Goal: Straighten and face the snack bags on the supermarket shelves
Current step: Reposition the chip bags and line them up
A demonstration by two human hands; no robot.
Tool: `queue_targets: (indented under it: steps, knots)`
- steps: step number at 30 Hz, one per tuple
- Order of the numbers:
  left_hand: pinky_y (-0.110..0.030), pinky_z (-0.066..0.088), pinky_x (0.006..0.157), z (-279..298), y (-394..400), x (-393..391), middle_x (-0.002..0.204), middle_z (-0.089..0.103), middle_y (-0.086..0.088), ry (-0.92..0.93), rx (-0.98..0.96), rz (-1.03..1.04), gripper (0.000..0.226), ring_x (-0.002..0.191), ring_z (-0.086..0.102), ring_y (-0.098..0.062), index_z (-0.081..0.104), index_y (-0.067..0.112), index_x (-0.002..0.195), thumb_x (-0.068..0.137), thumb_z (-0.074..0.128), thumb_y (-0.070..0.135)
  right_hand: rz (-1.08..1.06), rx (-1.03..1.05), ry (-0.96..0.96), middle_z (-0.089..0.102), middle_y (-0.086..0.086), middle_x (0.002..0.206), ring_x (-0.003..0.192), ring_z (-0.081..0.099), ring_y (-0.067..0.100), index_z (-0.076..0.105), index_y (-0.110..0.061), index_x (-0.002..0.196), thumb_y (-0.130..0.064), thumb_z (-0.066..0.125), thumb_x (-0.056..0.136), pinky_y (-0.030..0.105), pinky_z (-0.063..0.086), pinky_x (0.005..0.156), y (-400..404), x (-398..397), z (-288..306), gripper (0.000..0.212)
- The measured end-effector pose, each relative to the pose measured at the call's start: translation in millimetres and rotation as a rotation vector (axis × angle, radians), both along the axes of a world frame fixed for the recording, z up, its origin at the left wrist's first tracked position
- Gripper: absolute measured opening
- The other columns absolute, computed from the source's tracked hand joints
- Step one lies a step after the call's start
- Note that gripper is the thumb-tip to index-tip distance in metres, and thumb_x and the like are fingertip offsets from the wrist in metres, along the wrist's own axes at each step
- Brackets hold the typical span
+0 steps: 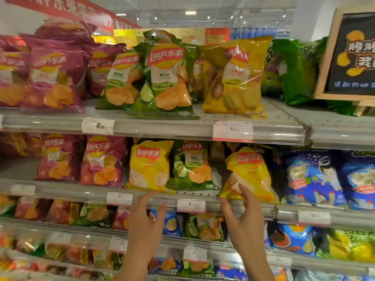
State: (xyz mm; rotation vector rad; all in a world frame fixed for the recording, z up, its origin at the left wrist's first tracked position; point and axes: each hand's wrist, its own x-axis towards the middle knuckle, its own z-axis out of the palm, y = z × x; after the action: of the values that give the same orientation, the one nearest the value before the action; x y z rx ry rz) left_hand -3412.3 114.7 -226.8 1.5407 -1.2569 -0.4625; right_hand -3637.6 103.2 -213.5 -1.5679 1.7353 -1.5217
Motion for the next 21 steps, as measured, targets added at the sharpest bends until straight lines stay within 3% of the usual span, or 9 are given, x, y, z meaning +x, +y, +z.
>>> queue_targets:
  steps: [2,4,9,13,14,16,18,19,21]
  knots:
    - [-0.026,0.045,0.090,3.6,-6.0,19.5,0.128,0.053,0.012,-0.006,-0.021,0.016,0.030,0.102,0.051,0.009,0.053,0.040,0.120,0.093,0.064,0.033,0.016,0.034,-0.043,0.057,-0.002,0.138,0.124,0.052,0.016,0.051,-0.019,0.144,-0.043,0.075,0.087,0.031,0.042,0.098,-5.7,21.2,-0.1,0.066]
    - [-0.037,0.045,0.097,7.6,-15.9,41.5,0.129,0.053,0.012,-0.020,-0.032,0.019,0.032,0.115,0.047,-0.006,0.054,0.038,0.122,0.093,0.065,0.030,0.012,0.064,-0.076,0.055,-0.003,0.140,0.125,0.051,0.014,0.049,-0.021,0.146,-0.046,0.074,0.086,0.033,0.043,0.099,-13.6,42.1,1.2,0.069]
    - [-0.031,0.042,0.089,19.7,-49.0,88.0,0.123,0.052,0.007,-0.072,-0.109,-0.007,0.041,0.110,0.051,-0.013,0.052,0.028,0.131,0.092,0.064,0.033,0.002,0.065,-0.071,0.055,-0.009,0.129,0.125,0.051,0.015,0.050,-0.022,0.142,-0.048,0.075,0.085,0.036,0.046,0.102,-48.6,82.3,13.0,0.068]
    - [-0.038,0.044,0.102,24.8,-79.5,107.3,0.142,0.045,0.002,-0.049,0.001,-0.065,0.063,0.128,0.045,-0.020,0.039,0.024,0.146,0.091,0.065,0.038,0.014,0.119,0.006,0.055,-0.014,0.106,0.111,0.052,0.016,0.049,-0.032,0.113,-0.061,0.074,0.076,0.035,0.045,0.095,-84.0,92.5,24.7,0.053]
    - [-0.042,0.042,0.106,25.6,-87.2,110.5,0.146,0.043,0.000,-0.038,0.038,-0.094,0.066,0.134,0.042,-0.021,0.037,0.023,0.148,0.091,0.066,0.039,0.020,0.150,0.026,0.057,-0.009,0.106,0.111,0.054,0.019,0.051,-0.027,0.111,-0.063,0.074,0.075,0.037,0.047,0.095,-93.4,91.6,26.3,0.056]
    - [-0.046,0.040,0.110,27.6,-101.3,115.0,0.148,0.043,-0.001,-0.036,0.110,-0.160,0.073,0.137,0.040,-0.023,0.036,0.021,0.150,0.089,0.067,0.043,0.048,0.219,0.014,0.063,-0.001,0.117,0.112,0.059,0.020,0.056,-0.018,0.124,-0.063,0.077,0.073,0.034,0.051,0.093,-111.1,87.5,30.7,0.071]
    - [-0.045,0.046,0.105,30.4,-112.9,117.1,0.137,0.057,0.003,0.057,0.144,-0.261,0.066,0.126,0.054,-0.018,0.046,0.026,0.143,0.085,0.071,0.045,0.100,0.274,-0.052,0.067,-0.004,0.119,0.104,0.064,0.011,0.055,-0.018,0.132,-0.057,0.082,0.072,0.018,0.052,0.081,-126.4,82.8,36.0,0.076]
    - [-0.041,0.051,0.100,32.0,-117.5,116.9,0.125,0.065,0.007,0.126,0.158,-0.309,0.056,0.115,0.062,-0.010,0.052,0.031,0.133,0.082,0.074,0.043,0.132,0.321,-0.088,0.068,-0.005,0.118,0.103,0.065,0.010,0.053,-0.018,0.133,-0.052,0.084,0.072,0.017,0.052,0.079,-133.7,80.1,38.0,0.076]
    - [-0.031,0.055,0.092,35.1,-125.9,114.5,0.104,0.073,0.012,0.232,0.186,-0.370,0.041,0.098,0.068,-0.001,0.059,0.035,0.113,0.076,0.078,0.037,0.185,0.425,-0.137,0.067,-0.003,0.122,0.111,0.064,0.015,0.052,-0.018,0.135,-0.044,0.087,0.074,0.029,0.053,0.096,-146.8,74.3,39.5,0.074]
